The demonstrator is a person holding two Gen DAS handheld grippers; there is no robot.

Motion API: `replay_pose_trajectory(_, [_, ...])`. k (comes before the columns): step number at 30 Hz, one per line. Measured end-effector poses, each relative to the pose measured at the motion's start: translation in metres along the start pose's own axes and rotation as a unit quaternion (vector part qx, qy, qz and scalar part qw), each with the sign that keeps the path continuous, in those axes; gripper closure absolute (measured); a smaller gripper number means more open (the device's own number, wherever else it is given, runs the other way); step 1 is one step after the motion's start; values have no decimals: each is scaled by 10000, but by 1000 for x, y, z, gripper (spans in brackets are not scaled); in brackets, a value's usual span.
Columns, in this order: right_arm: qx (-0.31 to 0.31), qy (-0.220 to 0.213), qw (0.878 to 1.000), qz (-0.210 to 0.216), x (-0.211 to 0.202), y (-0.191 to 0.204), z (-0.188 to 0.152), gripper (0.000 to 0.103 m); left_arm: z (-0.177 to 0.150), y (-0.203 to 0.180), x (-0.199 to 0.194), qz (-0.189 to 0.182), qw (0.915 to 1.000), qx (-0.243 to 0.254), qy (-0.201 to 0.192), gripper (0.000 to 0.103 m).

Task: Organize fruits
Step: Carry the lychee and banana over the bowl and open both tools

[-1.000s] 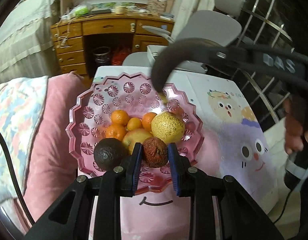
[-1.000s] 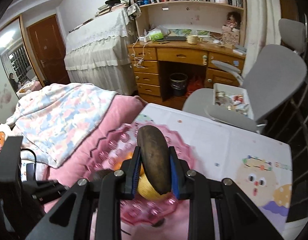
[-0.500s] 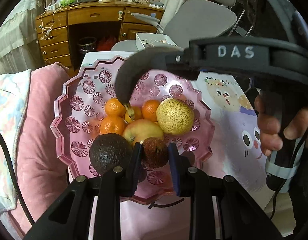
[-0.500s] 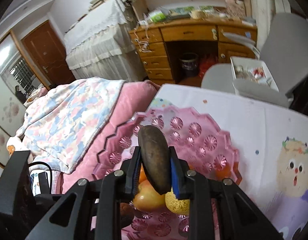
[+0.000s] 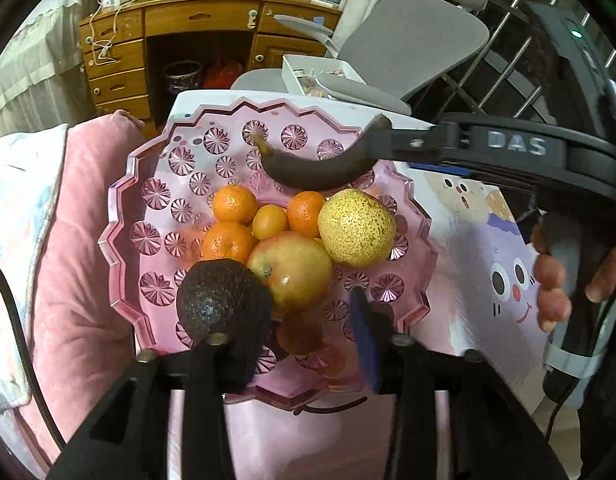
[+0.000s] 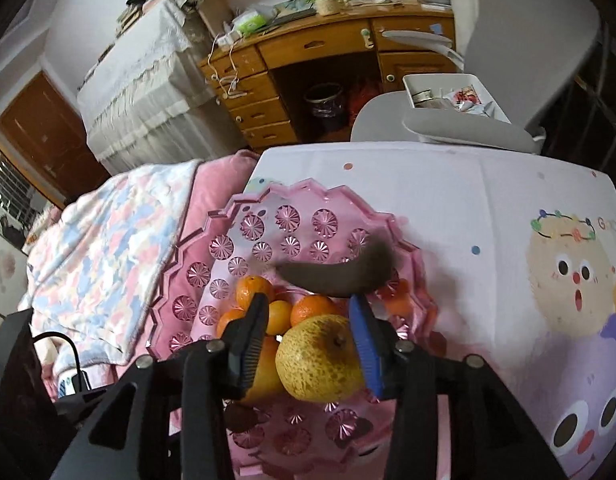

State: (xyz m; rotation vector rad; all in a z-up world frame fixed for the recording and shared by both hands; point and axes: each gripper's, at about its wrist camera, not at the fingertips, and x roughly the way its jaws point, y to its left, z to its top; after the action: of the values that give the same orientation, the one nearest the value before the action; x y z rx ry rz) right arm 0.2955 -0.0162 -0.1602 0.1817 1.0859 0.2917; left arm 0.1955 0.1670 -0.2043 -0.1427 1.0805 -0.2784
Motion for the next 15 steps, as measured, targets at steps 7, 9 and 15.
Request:
replay_pose_trajectory(7, [-38, -54, 10000, -33, -29, -16, -8, 55, -5, -18, -15, 248, 9994, -226, -15, 32])
replay_pose_trajectory(9, [-72, -23, 10000, -23, -36, -22, -12, 53, -4, -24, -21, 326, 9989, -333, -23, 31])
replay_pose_trajectory(15, [-215, 42, 9997, 80, -61, -42, -18, 48, -2, -47, -39, 534, 9960, -708, -133, 23])
